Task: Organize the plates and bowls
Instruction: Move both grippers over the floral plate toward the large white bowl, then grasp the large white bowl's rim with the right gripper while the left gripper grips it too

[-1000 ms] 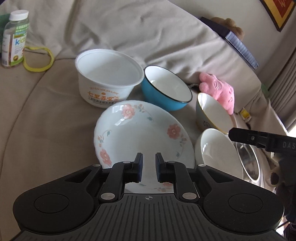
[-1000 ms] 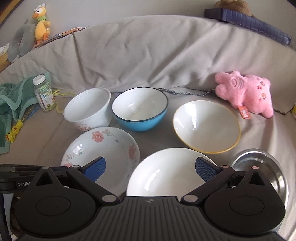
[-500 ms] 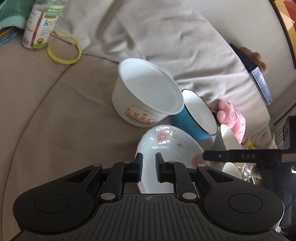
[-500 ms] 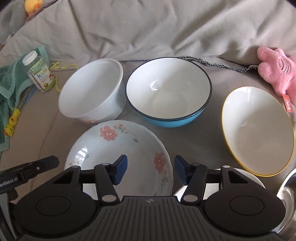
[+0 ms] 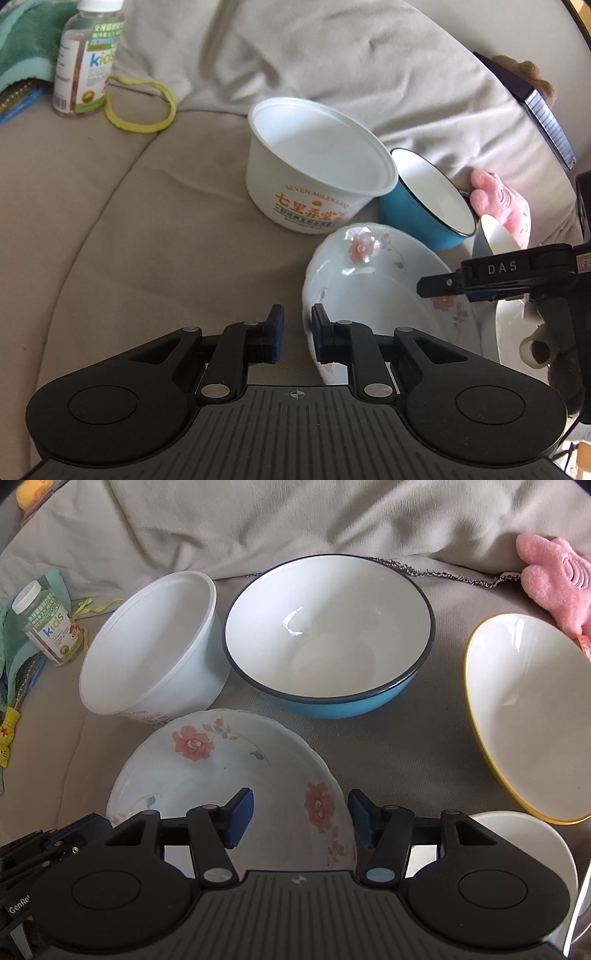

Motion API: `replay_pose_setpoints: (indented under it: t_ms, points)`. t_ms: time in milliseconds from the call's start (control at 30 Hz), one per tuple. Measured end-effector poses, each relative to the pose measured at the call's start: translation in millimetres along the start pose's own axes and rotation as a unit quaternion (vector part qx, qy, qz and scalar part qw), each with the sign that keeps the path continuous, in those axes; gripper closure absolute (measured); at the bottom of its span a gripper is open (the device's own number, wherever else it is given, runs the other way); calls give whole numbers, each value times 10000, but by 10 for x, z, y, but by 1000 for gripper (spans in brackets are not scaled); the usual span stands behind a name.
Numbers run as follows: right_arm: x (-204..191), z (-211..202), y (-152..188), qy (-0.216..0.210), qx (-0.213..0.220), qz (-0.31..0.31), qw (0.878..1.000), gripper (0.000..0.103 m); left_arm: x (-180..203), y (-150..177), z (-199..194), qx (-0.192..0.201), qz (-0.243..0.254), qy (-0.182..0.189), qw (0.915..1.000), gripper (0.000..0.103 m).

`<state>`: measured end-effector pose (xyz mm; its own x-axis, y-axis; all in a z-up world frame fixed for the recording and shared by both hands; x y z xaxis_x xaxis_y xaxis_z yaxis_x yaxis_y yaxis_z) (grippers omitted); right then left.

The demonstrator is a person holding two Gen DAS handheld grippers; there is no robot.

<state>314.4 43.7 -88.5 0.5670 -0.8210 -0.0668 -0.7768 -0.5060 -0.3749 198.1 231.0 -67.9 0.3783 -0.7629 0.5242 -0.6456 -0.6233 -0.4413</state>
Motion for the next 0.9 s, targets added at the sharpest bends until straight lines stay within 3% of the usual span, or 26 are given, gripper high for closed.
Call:
replay_pose_setpoints:
  t_ms: [200,333,567,767,900]
  points:
    - [-100,0,-9,-11,-11,-82,10000,35,8,35,7,-109,0,39,9999,85]
    - [-213,-18,23,-420,-33,-88,9991,35,-18,10,-42,7,-38,-56,10000,66]
    - [-219,-182,67,-390,273,-6,9989,35,-28,-14,-90,161,16,-90,9998,66]
    - [55,-906,375,-379,1063,139,9935,31,85,-66,-296,847,332,-165,9957,66]
    - [392,-1381,878,-262,1414,749,9868,25,346,-89,-557,1410,614,374,9874,66]
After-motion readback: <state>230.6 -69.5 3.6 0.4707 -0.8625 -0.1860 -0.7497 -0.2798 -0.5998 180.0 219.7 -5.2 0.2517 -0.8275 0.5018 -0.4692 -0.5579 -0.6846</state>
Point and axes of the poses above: each gripper's, at about its wrist camera, not at the fingertips, and z roughly the way its jaws point, x to its right, y to its underside, the point moved 6 cm from there along z, roughly the way its jaws point, and after that the axes turned 15 degrees about -z, right-handed, at the moved point
